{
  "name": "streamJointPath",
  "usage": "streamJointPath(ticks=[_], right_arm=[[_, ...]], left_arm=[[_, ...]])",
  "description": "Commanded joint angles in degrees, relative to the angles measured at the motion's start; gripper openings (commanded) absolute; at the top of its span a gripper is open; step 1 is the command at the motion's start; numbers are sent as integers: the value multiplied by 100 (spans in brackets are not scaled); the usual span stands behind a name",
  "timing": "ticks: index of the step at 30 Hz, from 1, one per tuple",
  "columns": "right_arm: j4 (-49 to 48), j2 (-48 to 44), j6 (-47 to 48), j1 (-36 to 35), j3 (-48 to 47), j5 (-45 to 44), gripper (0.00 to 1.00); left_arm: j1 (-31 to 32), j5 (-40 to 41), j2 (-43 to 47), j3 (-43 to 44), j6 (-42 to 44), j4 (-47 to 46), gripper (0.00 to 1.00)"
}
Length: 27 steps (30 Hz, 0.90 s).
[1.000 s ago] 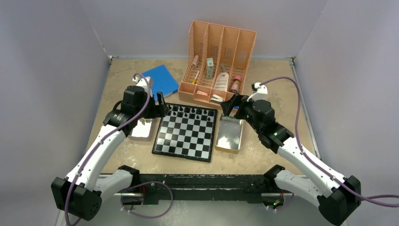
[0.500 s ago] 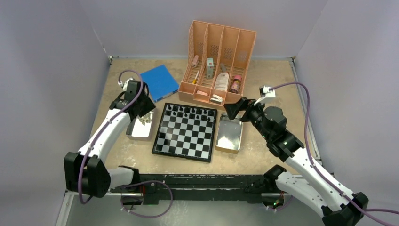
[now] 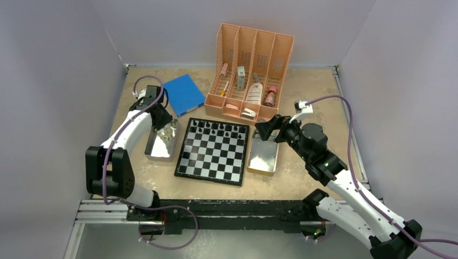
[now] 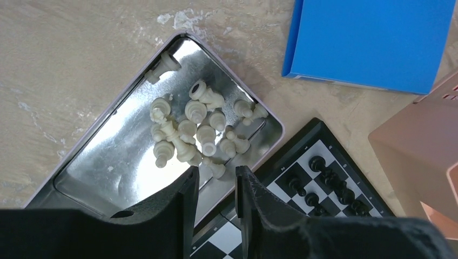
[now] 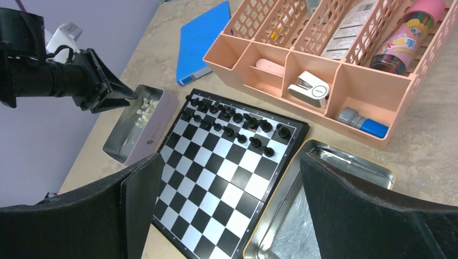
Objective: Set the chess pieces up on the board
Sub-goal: Pick up the chess piece from the storage box.
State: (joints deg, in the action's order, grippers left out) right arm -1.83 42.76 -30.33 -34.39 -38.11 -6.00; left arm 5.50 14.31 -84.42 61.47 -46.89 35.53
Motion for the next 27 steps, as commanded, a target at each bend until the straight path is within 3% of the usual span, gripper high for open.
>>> streamJointPath(ticks=[1, 27], right_arm=[[-122, -42, 60, -15, -39, -33, 99], [-248, -54, -6, -19, 56, -39, 99]], left_arm=[[-87, 5, -263, 259, 295, -203, 31], [-110, -276, -958, 259, 559, -326, 34]])
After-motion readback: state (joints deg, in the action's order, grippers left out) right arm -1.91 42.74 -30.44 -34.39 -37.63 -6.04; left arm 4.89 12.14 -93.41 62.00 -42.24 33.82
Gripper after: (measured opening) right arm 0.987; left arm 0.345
